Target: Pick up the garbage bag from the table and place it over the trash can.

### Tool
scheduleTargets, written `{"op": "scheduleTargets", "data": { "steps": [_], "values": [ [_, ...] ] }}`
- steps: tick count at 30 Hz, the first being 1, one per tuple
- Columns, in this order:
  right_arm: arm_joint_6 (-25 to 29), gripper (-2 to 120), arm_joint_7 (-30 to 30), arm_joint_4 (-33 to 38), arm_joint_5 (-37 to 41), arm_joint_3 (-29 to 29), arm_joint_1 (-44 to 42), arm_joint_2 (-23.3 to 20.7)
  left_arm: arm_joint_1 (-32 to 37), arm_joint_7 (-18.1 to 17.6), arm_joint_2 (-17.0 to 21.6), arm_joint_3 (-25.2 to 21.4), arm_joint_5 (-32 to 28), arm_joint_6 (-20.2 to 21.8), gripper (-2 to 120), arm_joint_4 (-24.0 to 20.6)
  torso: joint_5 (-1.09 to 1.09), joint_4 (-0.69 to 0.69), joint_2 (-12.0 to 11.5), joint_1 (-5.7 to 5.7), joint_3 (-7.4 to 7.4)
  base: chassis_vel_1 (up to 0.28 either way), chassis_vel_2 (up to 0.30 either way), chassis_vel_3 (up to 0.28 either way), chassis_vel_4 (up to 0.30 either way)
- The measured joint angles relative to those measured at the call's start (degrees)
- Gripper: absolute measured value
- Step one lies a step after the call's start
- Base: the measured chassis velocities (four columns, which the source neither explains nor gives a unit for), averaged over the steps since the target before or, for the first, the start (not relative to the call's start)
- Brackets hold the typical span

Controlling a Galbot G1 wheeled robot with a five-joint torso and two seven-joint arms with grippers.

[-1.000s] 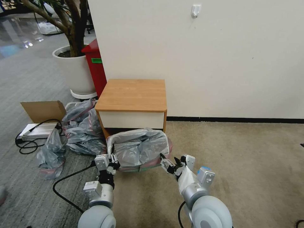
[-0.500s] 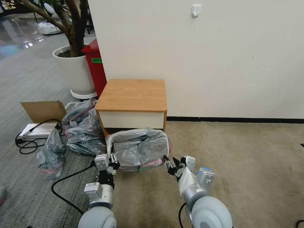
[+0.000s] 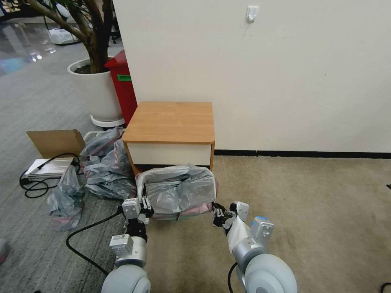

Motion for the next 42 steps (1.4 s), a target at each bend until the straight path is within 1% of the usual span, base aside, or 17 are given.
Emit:
{"op": "scheduleTargets", "data": {
  "steps": [10, 23, 25, 27, 28, 30, 31, 32, 33, 34, 35, 36, 37, 38, 39, 40, 42],
  "values": [
    [0.52, 0, -1.08, -0.06, -1.78, 0.08, -0.55, -0.03, -0.28, -0.24, -0.37, 0.18, -0.29, 0.0, 6, 0.16, 0.0, 0.0, 0.0, 0.0, 0.0, 0.0, 0.0, 0.0, 0.0],
    [1.68, 0, -2.28, -0.88, -4.57, 0.2, -1.47, 0.16, -0.93, -1.9, -1.26, -0.47, -6.28, 1.12, 6, -1.28, 0.0, 0.0, 0.0, 0.0, 0.0, 0.0, 0.0, 0.0, 0.0],
    [2.62, 0, -2.89, -1.07, -6.47, 0.37, -1.58, 0.3, -0.94, -1.97, -1.41, -0.59, -6.49, 1.16, 6, -1.29, 0.0, 0.0, 0.0, 0.0, 0.0, 0.0, 0.0, 0.0, 0.0],
    [8.25, 0, -6.47, -1.37, -12.74, 0.96, -2.32, 0.5, -0.98, -2.0, -1.57, -1.05, -6.54, 1.17, 6, -1.26, 0.0, 0.0, 0.0, 0.0, 0.0, 0.0, 0.0, 0.0, 0.0],
    [8.25, 0, -6.47, -1.37, -12.74, 0.96, -2.32, 0.5, -0.98, -2.0, -1.57, -1.05, -6.54, 1.17, 6, -1.26, 0.0, 0.0, 0.0, 0.0, 0.0, 0.0, 0.0, 0.0, 0.0],
    [15.2, 0, -13.5, -2.1, -19.28, 2.29, -2.95, 0.3, -1.03, -1.99, -1.4, -1.4, -6.52, 1.42, 6, -1.05, 0.0, 0.0, 0.0, 0.0, 0.0, 0.0, 0.0, 0.0, 0.0],
    [21.75, 0, -21.78, -3.67, -26.39, 4.58, -3.07, -0.39, -1.03, -1.73, -0.65, -1.45, -6.52, 1.97, 6, -1.05, 0.0, 0.0, 0.0, 0.0, 0.0, 0.0, 0.0, 0.0, 0.0],
    [33.02, 4, -37.71, -6.97, -38.17, 10.04, -1.99, -2.95, -1.04, -0.68, 1.25, -1.87, -6.85, 3.13, 6, -1.41, 0.01, -0.01, 0.0, 0.0, 0.0, 0.0, 0.0, 0.0, 0.0],
    [36.37, 7, -44.86, -7.9, -40.76, 12.16, -1.13, -4.4, -1.05, -0.1, 1.97, -2.18, -7.2, 3.59, 6, -1.71, 0.01, 0.0, 0.0, 0.01, 0.0, 0.0, 0.0, 0.0, 0.0],
    [38.25, 12, -50.85, -8.54, -41.93, 14.04, -0.31, -5.83, -1.05, 0.46, 2.6, -2.53, -7.65, 4.03, 6, -2.06, 0.01, -0.01, 0.0, 0.0, 0.0, 0.0, 0.0, 0.0, 0.0],
    [38.25, 12, -50.85, -8.54, -41.93, 14.04, -0.31, -5.83, -1.05, 0.46, 2.6, -2.53, -7.65, 4.03, 6, -2.06, 0.01, -0.01, 0.0, 0.0, 0.0, 0.0, 0.0, 0.0, 0.0],
    [39.03, 16, -54.08, -8.8, -42.37, 15.05, 0.23, -6.67, -1.05, 0.77, 2.94, -2.77, -7.95, 4.34, 6, -2.28, 0.01, 0.0, 0.0, 0.0, 0.0, 0.0, 0.0, 0.0, 0.0],
    [40.35, 22, -61.1, -9.25, -43.63, 17.08, 1.72, -8.58, -1.01, 1.46, 3.74, -3.16, -8.69, 5.03, 6, -2.8, 0.01, 0.0, 0.0, 0.0, 0.0, 0.0, 0.0, 0.0, 0.0],
    [40.67, 24, -63.23, -9.39, -44.19, 17.73, 2.28, -9.19, -1.0, 1.61, 3.92, -3.23, -8.86, 5.18, 6, -2.91, 0.01, 0.01, 0.0, 0.0, 0.0, 0.0, 0.0, 0.0, 0.0],
    [40.67, 24, -63.23, -9.39, -44.19, 17.73, 2.28, -9.19, -1.0, 1.61, 3.92, -3.23, -8.86, 5.18, 6, -2.91, 0.01, 0.01, 0.0, 0.0, 0.0, 0.0, 0.0, 0.0, 0.0],
    [41.8, 32, -70.37, -9.86, -46.74, 19.51, 4.33, -11.54, -0.96, 2.2, 4.65, -3.53, -9.16, 5.64, 6, -3.12, 0.01, 0.0, 0.0, 0.0, 0.0, 0.0, 0.0, 0.0, 0.0],
    [42.31, 36, -73.83, -9.95, -48.25, 20.15, 5.55, -12.95, -0.89, 2.48, 5.07, -3.64, -9.18, 5.8, 6, -3.16, 0.01, 0.0, 0.01, 0.0, 0.0, 0.0, 0.0, 0.0, 0.0]
  ]
}}
